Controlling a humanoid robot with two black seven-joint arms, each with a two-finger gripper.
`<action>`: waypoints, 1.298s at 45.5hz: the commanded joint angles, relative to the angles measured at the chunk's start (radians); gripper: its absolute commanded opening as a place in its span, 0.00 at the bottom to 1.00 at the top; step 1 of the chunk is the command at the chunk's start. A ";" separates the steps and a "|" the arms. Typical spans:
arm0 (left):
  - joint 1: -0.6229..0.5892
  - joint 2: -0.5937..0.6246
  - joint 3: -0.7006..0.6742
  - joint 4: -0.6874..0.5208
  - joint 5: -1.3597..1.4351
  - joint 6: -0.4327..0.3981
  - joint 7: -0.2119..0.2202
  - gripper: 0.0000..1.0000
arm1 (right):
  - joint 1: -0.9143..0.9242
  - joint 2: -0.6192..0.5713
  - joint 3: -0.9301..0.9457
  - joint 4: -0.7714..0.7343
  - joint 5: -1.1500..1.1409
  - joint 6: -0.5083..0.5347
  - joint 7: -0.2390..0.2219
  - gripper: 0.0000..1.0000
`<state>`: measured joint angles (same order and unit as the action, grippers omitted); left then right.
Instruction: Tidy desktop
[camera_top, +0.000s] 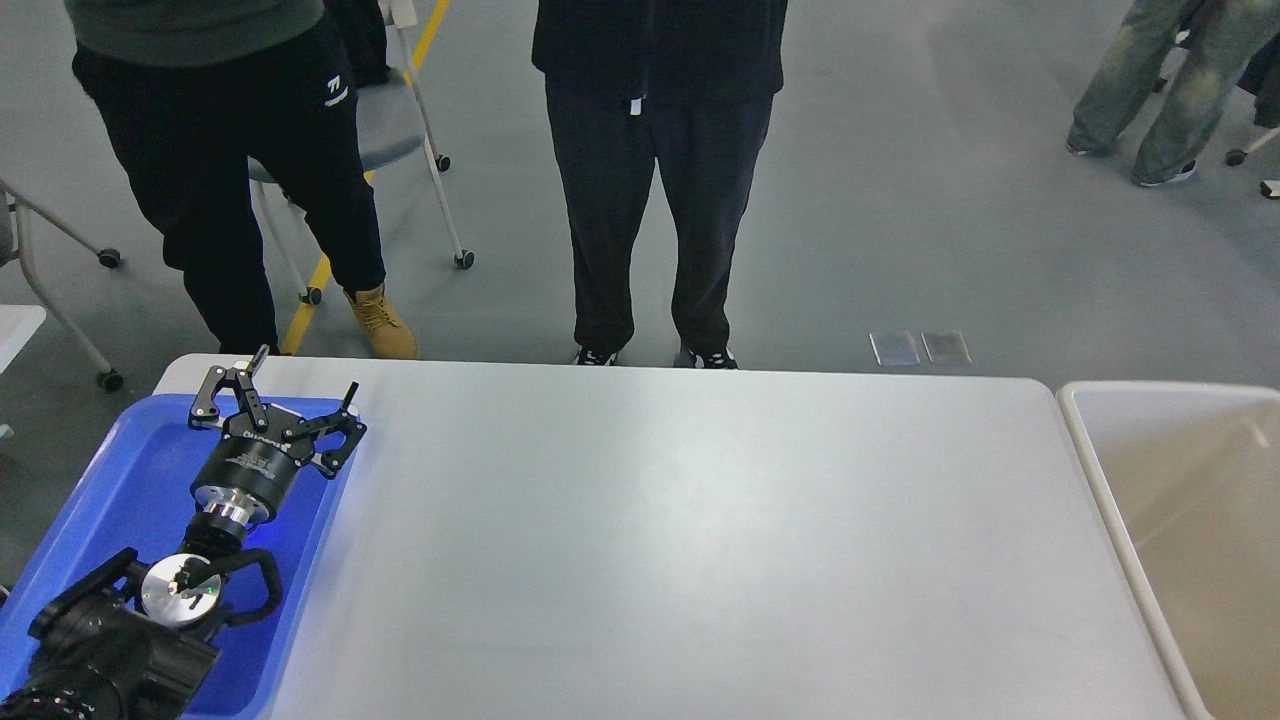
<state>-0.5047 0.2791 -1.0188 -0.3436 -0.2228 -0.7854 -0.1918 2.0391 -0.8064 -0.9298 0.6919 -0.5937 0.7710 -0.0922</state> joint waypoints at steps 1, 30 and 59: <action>-0.001 -0.001 0.000 0.000 0.000 0.000 0.000 1.00 | -0.383 -0.051 0.302 -0.259 0.006 -0.153 0.002 0.00; -0.002 -0.001 0.000 0.000 -0.001 0.000 0.000 1.00 | -1.152 0.303 0.842 -0.696 0.230 -0.749 -0.015 0.00; -0.002 -0.001 0.000 0.000 0.000 0.000 0.000 1.00 | -1.350 0.463 1.005 -0.707 0.500 -0.980 -0.003 0.00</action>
<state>-0.5061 0.2777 -1.0185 -0.3436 -0.2226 -0.7854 -0.1917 0.7503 -0.3854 -0.0265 -0.0100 -0.1346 -0.1671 -0.1017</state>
